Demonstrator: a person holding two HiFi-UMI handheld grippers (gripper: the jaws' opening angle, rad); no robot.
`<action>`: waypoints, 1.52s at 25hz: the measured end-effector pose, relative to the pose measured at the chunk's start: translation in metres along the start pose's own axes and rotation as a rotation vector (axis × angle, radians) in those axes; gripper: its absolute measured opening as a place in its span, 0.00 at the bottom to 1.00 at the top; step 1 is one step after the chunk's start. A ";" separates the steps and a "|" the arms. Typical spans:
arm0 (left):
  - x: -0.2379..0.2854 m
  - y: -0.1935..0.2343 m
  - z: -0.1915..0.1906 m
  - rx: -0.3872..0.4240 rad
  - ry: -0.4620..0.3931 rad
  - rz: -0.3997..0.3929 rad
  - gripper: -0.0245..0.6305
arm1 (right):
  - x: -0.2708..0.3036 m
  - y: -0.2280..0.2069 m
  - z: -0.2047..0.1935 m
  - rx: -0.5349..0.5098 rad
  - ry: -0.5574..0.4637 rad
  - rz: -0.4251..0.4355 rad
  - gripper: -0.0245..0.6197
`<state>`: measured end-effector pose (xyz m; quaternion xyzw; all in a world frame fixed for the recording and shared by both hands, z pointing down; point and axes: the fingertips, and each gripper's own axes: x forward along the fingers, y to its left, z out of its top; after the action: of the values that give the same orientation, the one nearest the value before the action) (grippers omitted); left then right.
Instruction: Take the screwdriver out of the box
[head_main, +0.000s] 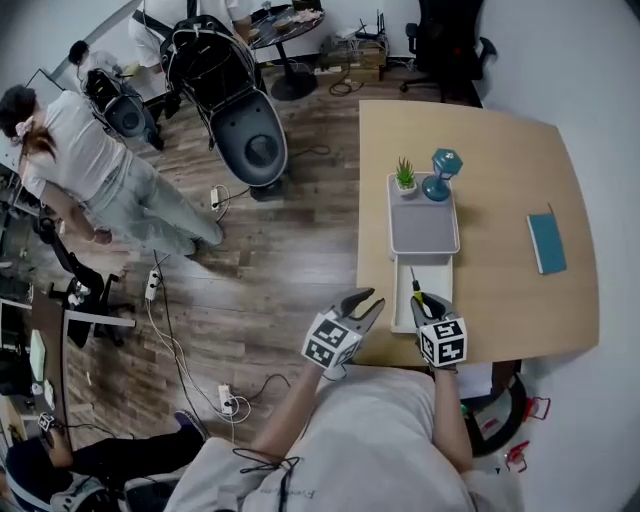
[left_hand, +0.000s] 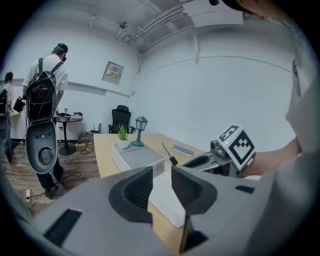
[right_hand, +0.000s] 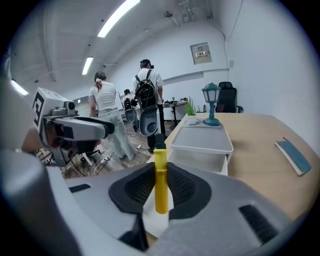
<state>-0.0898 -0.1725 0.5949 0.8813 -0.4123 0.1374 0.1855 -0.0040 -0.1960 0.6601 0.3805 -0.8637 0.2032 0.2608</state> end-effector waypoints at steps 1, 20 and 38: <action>0.000 0.000 0.001 0.000 -0.005 -0.001 0.21 | 0.000 0.000 0.003 0.006 -0.012 0.000 0.16; 0.013 -0.010 0.008 -0.015 -0.029 0.020 0.19 | -0.031 -0.009 0.014 0.093 -0.185 -0.001 0.16; 0.015 -0.009 -0.001 -0.017 0.001 0.054 0.05 | -0.038 -0.009 0.014 0.114 -0.222 0.012 0.16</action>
<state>-0.0734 -0.1765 0.5992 0.8683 -0.4369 0.1392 0.1891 0.0200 -0.1883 0.6276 0.4096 -0.8766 0.2104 0.1402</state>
